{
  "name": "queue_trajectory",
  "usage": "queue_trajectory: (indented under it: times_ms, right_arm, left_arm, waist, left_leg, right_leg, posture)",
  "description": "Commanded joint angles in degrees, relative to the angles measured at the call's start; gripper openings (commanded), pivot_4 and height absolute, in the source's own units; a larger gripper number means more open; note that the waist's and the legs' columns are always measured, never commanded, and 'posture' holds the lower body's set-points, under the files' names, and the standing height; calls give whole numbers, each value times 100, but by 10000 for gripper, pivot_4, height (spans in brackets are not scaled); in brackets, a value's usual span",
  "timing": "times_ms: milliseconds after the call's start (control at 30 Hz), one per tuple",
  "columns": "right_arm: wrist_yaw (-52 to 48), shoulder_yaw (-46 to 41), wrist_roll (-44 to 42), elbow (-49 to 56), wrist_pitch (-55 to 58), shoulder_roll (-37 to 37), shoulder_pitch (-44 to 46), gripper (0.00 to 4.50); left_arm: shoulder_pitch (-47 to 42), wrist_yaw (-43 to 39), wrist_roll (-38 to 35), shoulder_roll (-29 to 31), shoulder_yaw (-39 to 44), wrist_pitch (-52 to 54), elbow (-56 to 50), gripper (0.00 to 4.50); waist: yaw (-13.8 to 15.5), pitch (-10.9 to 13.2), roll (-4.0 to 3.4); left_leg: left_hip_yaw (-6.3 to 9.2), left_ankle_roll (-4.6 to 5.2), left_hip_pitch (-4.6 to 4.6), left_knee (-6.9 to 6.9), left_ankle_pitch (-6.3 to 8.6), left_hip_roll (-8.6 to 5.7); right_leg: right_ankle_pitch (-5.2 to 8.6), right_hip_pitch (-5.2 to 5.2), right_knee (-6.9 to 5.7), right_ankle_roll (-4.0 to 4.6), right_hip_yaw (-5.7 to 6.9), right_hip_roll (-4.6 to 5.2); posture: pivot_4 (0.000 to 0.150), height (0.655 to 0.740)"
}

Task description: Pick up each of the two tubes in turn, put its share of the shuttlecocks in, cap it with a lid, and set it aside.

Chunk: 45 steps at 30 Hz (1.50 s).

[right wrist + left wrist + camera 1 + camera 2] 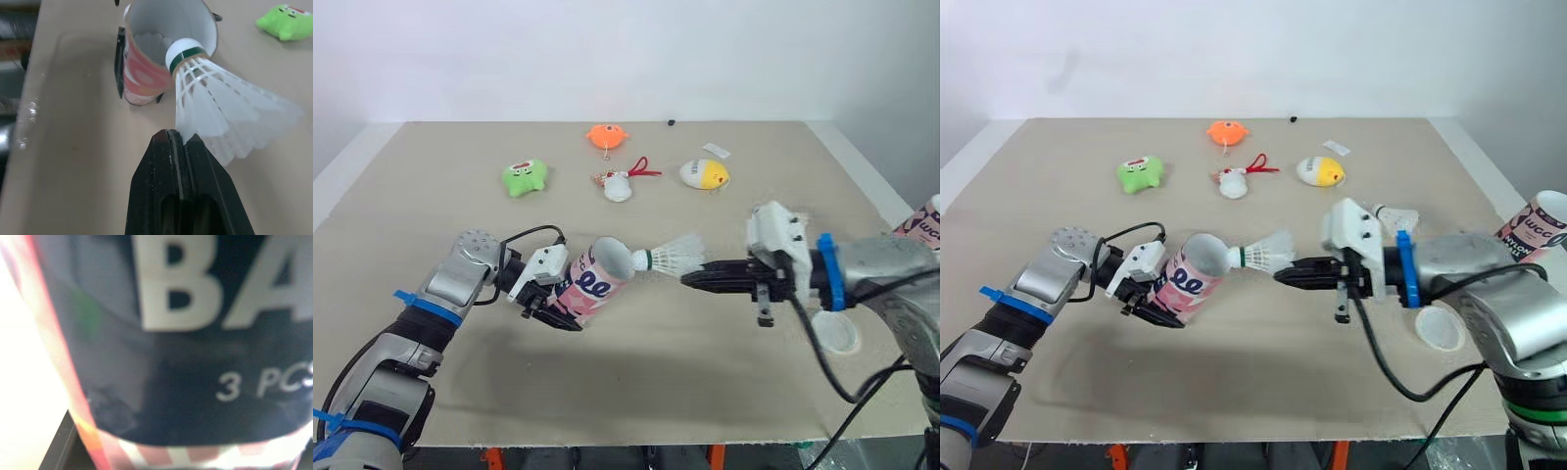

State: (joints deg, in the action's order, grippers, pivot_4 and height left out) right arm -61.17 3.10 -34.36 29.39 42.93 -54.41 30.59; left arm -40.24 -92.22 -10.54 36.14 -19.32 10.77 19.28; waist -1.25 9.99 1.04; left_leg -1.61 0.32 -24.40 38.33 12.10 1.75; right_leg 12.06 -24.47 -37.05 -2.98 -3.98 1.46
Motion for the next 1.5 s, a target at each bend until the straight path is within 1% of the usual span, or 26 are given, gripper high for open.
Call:
queue_trajectory:
  times_ms: [33, 133, 333, 533, 600, 633, 700, 733, 767, 800, 833, 1000, 1100, 1200, 1300, 1367, 1433, 1500]
  right_arm:
    - [-134, 421, 336, -243, -213, 132, 526, 639]
    - [-336, 723, 548, -501, -360, 254, 1007, 639]
    - [-852, 1077, 884, -652, -667, 222, 1428, 639]
    - [-1510, 1387, 826, -697, -656, 430, 2068, 639]
    - [-1615, 1462, 844, -759, -644, 537, 2228, 6903]
    - [-1633, 1472, 840, -788, -632, 585, 2281, 9137]
    - [-1651, 1401, 767, -818, -579, 661, 2330, 17344]
    - [-1662, 1328, 686, -815, -528, 692, 2335, 23378]
    - [-1666, 1264, 615, -799, -484, 711, 2334, 25858]
    - [-1666, 1227, 570, -786, -454, 721, 2332, 30407]
    - [-1622, 1163, 506, -769, -383, 729, 2327, 33527]
    - [-1356, 608, 143, -815, 21, 588, 2126, 33527]
    - [-865, -50, 256, -912, 247, 168, 1278, 33527]
    - [69, -620, 697, -1115, 427, -13, 241, 33527]
    - [1063, -1446, 987, -1241, 700, 176, -869, 33527]
    - [1519, -1857, 1079, -1178, 753, 346, -1387, 33527]
    - [1867, -1932, 1287, -1252, 566, 448, -1550, 33527]
    - [2205, -1788, 1604, -1648, 250, 518, -1422, 33527]
  left_arm:
    - [-59, 58, 72, -6, 61, -78, 82, 25483]
    - [-72, 62, 71, -5, 65, -79, 93, 25483]
    - [-67, 61, 61, 16, 74, -62, 71, 25483]
    - [-65, 60, 43, 22, 82, -36, 51, 25483]
    - [-67, 62, 36, 18, 86, -37, 51, 25483]
    - [-67, 63, 33, 17, 87, -34, 49, 25483]
    - [-69, 69, 30, 12, 87, -28, 44, 25483]
    - [-68, 73, 26, 11, 89, -22, 40, 25483]
    - [-65, 73, 23, 14, 90, -18, 37, 25483]
    - [-63, 73, 20, 16, 90, -15, 35, 25483]
    - [-62, 71, 18, 17, 86, -7, 30, 25483]
    - [-58, 71, 12, 3, 75, 16, 2, 25483]
    - [-3, 99, -8, 7, 87, 52, -88, 25483]
    - [65, 140, -28, 23, 107, 123, -179, 25483]
    - [147, 153, -53, 68, 119, 184, -285, 25483]
    - [182, 152, -55, 90, 129, 201, -327, 25483]
    - [205, 149, -44, 94, 130, 203, -350, 25483]
    - [192, 139, -28, 74, 119, 164, -336, 25483]
  waist:
    - [2, 0, 0]
    - [2, 0, 0]
    - [4, 0, 0]
    - [3, 0, 0]
    - [-1, 0, -1]
    - [-1, 0, -1]
    - [3, 0, -1]
    - [4, 0, 0]
    - [5, 0, 0]
    - [5, 0, 0]
    - [5, 0, 0]
    - [7, -1, 0]
    - [36, -4, 15]
    - [36, -5, 18]
    - [33, -5, 18]
    - [22, -6, 16]
    - [4, -5, 12]
    - [-15, -6, 9]
  left_leg:
    - [1, 0, 0, 0, 0, 1]
    - [2, 0, -2, 0, 0, 2]
    - [1, 0, -4, 0, 0, 2]
    - [4, 0, -6, 0, 0, 5]
    - [1, 0, -8, 0, 0, 5]
    - [0, 0, -9, -1, 0, 5]
    - [0, 0, -17, 1, 0, 5]
    - [1, 0, -22, 3, -1, 5]
    - [2, 0, -25, 3, -1, 5]
    - [2, 0, -26, 4, -1, 5]
    - [1, 0, -27, 4, -1, 4]
    - [2, 0, -28, 4, -1, 4]
    - [7, 0, -33, 4, -1, 2]
    - [4, 0, -44, 6, 0, -3]
    - [6, 0, -51, 5, 0, -4]
    - [3, 0, -55, 5, -1, -3]
    - [4, 0, -55, 4, -1, -3]
    - [-2, 2, -50, 5, -2, -3]
  right_leg:
    - [0, 0, 0, 0, 1, -1]
    - [-1, -5, -3, 4, 3, -3]
    - [0, -6, -2, 2, 4, -2]
    - [-1, -15, -8, 6, 8, -6]
    - [-1, -18, -8, 7, 6, -5]
    - [-1, -19, -8, 7, 5, -5]
    - [-1, -28, -11, 7, 5, -5]
    - [-1, -33, -12, 7, 5, -5]
    - [-1, -35, -13, 7, 6, -4]
    - [-1, -36, -13, 7, 6, -4]
    - [-1, -38, -13, 7, 5, -4]
    - [-2, -39, -15, 7, 6, -4]
    - [0, -37, -13, 5, 9, -3]
    - [2, -44, -10, 0, 4, 1]
    - [1, -51, -12, -1, 3, -1]
    - [-2, -60, -16, -4, 0, -4]
    - [-13, -61, -18, -24, -1, -8]
    - [-15, -61, -17, -18, -8, -8]
  posture:
    - [1500, 7400]
    - [1500, 7400]
    - [1500, 7400]
    - [1500, 7400]
    - [1500, 7400]
    - [1500, 7400]
    - [1500, 7400]
    - [1500, 7400]
    - [1500, 7400]
    - [1500, 7400]
    - [1500, 7400]
    - [1500, 7400]
    - [1500, 7400]
    - [1500, 7400]
    - [1500, 7400]
    - [1500, 7400]
    - [1500, 7400]
    - [1500, 7400]
